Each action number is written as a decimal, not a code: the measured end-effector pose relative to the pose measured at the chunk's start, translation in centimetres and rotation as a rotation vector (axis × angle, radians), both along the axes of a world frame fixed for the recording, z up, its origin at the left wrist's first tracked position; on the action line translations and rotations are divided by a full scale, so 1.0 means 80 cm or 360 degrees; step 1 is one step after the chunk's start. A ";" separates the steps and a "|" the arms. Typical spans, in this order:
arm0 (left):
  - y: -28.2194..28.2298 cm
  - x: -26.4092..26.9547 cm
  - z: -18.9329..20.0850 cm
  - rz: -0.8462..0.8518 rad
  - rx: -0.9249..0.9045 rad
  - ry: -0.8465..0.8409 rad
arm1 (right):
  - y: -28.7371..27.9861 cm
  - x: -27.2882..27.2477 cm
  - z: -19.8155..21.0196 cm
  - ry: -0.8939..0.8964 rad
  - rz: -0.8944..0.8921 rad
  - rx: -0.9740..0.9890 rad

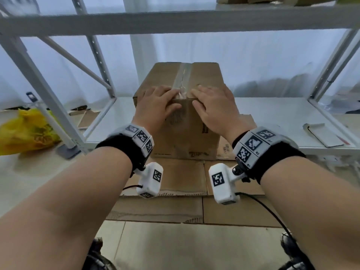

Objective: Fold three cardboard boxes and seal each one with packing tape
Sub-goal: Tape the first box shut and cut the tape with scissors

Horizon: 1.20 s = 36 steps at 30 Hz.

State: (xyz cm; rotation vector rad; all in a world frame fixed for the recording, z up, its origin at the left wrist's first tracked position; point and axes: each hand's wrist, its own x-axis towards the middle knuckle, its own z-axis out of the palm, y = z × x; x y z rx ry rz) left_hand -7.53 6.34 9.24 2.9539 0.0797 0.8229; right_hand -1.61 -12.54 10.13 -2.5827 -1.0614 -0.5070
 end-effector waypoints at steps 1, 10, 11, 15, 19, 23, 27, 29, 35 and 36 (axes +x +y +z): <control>0.000 0.000 -0.005 0.0000 0.0017 -0.0031 | 0.002 0.001 -0.001 -0.0086 -0.0006 0.0033; 0.011 -0.002 -0.024 -0.0086 0.0239 -0.0008 | 0.041 0.005 0.000 -0.0207 -0.0023 -0.0214; 0.014 -0.004 -0.021 -0.0124 0.0253 0.0013 | 0.043 0.004 0.002 -0.0200 -0.0030 -0.0207; 0.036 -0.016 0.006 -0.0061 0.0043 -0.0028 | 0.039 0.006 0.006 -0.0126 -0.0007 -0.0195; 0.058 -0.011 0.014 0.0252 -0.1164 0.0142 | 0.024 -0.003 0.013 -0.0110 0.0153 0.0173; 0.043 -0.015 0.024 0.0275 -0.1696 0.0205 | 0.008 0.000 0.022 0.0414 -0.0569 0.0559; 0.031 -0.034 0.034 0.0369 -0.1470 0.0113 | 0.005 -0.010 0.023 0.0848 -0.0555 0.0774; 0.030 -0.051 0.047 0.0457 -0.1348 0.0041 | 0.006 -0.017 0.031 0.0803 -0.0523 0.0906; 0.014 -0.114 0.077 0.0287 -0.1216 -0.0006 | -0.010 -0.014 0.053 0.0973 -0.0313 0.1449; 0.010 -0.123 0.074 0.0286 -0.1117 0.0025 | -0.011 -0.013 0.054 0.0966 -0.0284 0.1448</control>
